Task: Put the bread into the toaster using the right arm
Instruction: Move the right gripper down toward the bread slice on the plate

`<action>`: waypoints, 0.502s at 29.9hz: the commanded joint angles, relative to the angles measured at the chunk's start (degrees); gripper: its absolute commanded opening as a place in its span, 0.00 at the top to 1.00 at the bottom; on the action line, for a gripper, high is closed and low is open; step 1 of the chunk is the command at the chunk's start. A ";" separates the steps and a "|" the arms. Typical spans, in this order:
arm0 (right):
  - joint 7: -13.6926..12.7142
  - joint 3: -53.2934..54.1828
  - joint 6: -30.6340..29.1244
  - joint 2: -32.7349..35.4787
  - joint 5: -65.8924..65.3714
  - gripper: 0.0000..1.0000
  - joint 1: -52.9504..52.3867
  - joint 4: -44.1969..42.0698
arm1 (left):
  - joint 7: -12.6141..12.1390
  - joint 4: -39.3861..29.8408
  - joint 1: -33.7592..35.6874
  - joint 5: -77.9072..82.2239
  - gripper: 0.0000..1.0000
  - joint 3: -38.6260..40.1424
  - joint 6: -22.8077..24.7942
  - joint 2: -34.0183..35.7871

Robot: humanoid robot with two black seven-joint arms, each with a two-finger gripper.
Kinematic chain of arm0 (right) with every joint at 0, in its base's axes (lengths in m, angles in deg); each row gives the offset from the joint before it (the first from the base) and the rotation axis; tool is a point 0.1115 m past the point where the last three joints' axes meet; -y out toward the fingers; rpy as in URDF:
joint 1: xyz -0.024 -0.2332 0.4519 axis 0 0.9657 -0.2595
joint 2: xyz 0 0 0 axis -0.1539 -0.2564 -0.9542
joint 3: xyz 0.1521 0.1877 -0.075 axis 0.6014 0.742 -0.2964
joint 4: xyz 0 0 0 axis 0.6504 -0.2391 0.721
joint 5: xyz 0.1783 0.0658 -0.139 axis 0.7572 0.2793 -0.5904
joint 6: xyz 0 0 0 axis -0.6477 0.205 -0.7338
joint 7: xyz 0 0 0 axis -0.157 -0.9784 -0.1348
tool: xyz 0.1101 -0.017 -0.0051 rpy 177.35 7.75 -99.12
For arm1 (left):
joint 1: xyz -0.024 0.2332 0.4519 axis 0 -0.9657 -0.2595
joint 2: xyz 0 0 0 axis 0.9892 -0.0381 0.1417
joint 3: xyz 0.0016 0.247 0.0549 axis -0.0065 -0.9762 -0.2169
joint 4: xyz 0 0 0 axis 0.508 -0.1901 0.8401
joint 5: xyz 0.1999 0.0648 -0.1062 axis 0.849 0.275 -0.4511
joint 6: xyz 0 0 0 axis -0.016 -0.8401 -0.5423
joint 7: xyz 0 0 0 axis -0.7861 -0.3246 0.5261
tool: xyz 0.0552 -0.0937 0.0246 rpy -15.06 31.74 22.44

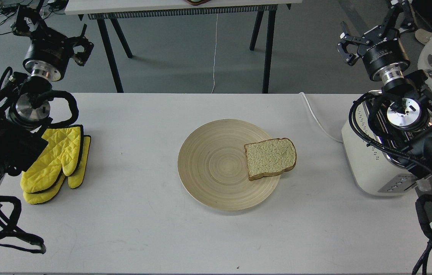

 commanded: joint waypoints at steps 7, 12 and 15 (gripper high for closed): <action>0.23 -1.25 8.85 1.05 -2.62 0.00 -0.30 4.02 | -0.09 -0.01 -0.27 0.13 0.00 -0.21 0.00 -0.05; -0.11 -8.28 19.59 8.15 -13.95 0.00 -1.17 15.52 | -0.18 -0.01 -0.36 0.13 0.00 -0.21 0.00 -0.58; -1.60 -12.58 25.57 12.46 -18.27 0.00 -1.09 25.01 | -0.18 -0.01 -0.27 0.13 0.00 -0.21 0.00 -0.67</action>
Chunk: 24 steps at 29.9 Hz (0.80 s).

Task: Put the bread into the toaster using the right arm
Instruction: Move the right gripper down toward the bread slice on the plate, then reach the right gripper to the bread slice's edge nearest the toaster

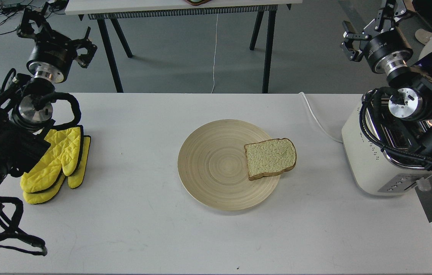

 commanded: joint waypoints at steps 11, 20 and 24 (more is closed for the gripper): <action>-3.54 -22.74 8.74 19.01 -11.91 0.01 0.65 29.34 | -0.16 0.00 -0.05 0.06 0.00 0.01 -0.01 -0.17; -4.68 -35.50 20.87 18.75 -23.70 0.11 2.75 34.63 | -0.07 0.00 -0.05 0.06 0.00 0.01 -0.01 -0.26; -5.12 -35.77 21.93 15.77 -24.05 0.14 6.88 33.32 | -0.07 0.00 -0.05 0.06 0.00 0.01 -0.01 -0.26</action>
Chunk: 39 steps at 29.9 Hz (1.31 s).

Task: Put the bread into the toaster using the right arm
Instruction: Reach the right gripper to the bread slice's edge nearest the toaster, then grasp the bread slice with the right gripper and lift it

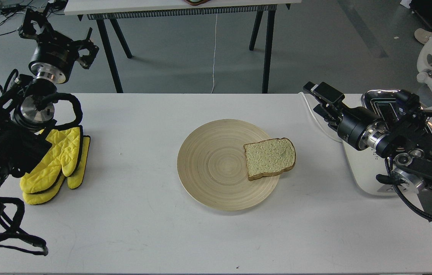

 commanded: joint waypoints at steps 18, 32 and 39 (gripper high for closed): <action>0.54 0.43 1.94 -15.25 -0.11 0.30 10.12 -17.81 | 0.04 0.00 0.00 0.00 0.00 0.00 0.00 -0.01; 0.54 -0.01 1.76 -18.85 -0.28 0.53 11.53 -20.54 | 0.12 0.00 0.00 0.00 0.00 0.00 0.00 -0.01; 0.54 -0.36 1.32 -18.85 -0.37 0.82 11.53 -20.36 | 0.12 0.00 0.00 0.00 0.00 0.00 0.00 -0.01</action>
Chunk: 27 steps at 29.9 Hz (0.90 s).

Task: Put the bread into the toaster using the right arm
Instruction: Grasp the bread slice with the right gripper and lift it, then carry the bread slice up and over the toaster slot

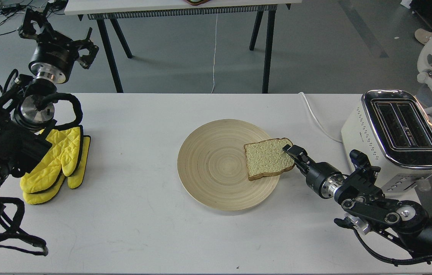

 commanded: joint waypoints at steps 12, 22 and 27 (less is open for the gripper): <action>0.88 2.39 0.25 9.43 -0.09 0.98 -2.86 9.58 | 0.01 0.00 0.00 0.00 0.00 0.00 0.01 0.00; 0.79 7.67 -0.01 34.30 -4.30 0.99 -6.46 25.58 | -0.08 0.00 0.00 0.00 0.00 0.00 0.01 0.00; -0.52 7.58 -0.45 48.89 -15.01 0.99 -8.41 29.73 | -0.08 -0.09 0.00 0.00 0.00 0.00 0.01 -0.09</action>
